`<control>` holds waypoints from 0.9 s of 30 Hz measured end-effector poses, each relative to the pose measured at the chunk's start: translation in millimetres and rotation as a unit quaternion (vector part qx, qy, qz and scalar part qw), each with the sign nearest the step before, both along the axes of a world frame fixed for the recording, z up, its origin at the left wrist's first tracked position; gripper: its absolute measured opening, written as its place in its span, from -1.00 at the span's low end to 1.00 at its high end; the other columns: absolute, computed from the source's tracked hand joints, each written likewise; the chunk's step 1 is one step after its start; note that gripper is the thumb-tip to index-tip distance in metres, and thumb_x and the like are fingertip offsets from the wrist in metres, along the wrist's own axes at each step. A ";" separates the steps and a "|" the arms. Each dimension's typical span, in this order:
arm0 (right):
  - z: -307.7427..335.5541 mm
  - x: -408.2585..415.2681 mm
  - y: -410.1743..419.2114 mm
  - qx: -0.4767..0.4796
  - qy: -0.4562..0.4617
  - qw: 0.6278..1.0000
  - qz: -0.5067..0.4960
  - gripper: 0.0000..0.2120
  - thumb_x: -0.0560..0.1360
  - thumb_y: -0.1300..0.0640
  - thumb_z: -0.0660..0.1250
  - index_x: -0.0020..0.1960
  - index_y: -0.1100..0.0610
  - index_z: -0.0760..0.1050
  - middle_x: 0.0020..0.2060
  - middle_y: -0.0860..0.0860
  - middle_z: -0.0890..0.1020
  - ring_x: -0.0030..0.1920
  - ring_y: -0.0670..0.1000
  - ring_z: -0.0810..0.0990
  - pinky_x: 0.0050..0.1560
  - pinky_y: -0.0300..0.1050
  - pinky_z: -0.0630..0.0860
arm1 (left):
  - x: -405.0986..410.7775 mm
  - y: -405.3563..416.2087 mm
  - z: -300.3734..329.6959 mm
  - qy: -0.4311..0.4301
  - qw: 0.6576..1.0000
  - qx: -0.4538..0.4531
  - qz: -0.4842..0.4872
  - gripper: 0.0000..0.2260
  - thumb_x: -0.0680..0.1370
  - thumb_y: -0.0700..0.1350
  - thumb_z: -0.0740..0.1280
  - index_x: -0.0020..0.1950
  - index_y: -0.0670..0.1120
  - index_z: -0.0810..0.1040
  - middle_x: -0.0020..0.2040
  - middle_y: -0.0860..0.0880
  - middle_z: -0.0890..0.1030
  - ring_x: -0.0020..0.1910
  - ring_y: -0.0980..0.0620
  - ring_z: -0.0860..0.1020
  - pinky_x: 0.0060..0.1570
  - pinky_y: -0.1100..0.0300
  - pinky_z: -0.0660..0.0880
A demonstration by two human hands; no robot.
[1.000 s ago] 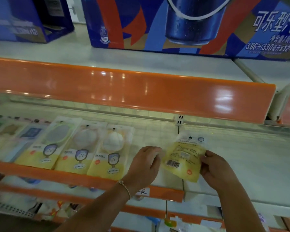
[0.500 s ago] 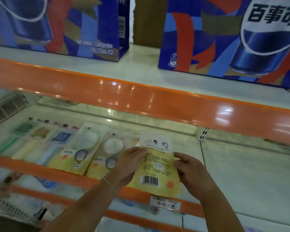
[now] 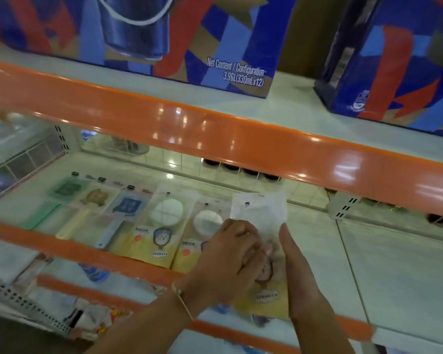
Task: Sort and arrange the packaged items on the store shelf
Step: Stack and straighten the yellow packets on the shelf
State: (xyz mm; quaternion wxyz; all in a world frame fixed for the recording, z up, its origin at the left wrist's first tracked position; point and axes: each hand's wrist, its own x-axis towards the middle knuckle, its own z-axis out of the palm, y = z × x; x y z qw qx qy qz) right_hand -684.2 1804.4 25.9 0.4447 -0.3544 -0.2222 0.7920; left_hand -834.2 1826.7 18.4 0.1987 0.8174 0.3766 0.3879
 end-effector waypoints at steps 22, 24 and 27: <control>-24.8 25.0 -17.8 -0.009 -0.128 0.988 -0.091 -0.58 0.35 0.04 0.51 -0.03 0.37 0.56 -0.22 0.33 0.65 -0.27 0.26 0.68 -0.31 0.06 0.62 | -8.1 2.5 -36.9 -0.269 0.807 -0.525 -0.019 -0.88 0.49 -0.15 0.43 0.03 -0.07 0.65 -0.03 -0.29 0.65 -0.14 -0.15 0.60 -0.03 -0.19 0.55; -26.3 34.7 -20.2 -0.021 -0.167 0.979 -0.114 -0.71 0.40 0.14 0.37 -0.04 0.38 0.56 -0.23 0.33 0.66 -0.30 0.25 0.67 -0.32 0.07 0.63 | -1.3 0.5 -42.0 -0.248 0.828 -0.503 -0.005 -0.88 0.50 -0.16 0.42 0.03 -0.09 0.63 -0.13 -0.23 0.66 -0.21 -0.07 0.60 -0.11 -0.07 0.56; -29.7 50.1 -22.4 -0.017 -0.193 0.974 -0.115 -0.64 0.45 0.17 0.43 0.17 0.35 0.57 0.05 0.41 0.62 0.01 0.40 0.64 0.10 0.32 0.55 | 12.8 -4.1 -44.5 -0.190 0.865 -0.463 0.022 -0.88 0.50 -0.14 0.42 0.02 -0.05 0.59 -0.20 -0.06 0.68 -0.27 0.01 0.63 -0.15 0.02 0.60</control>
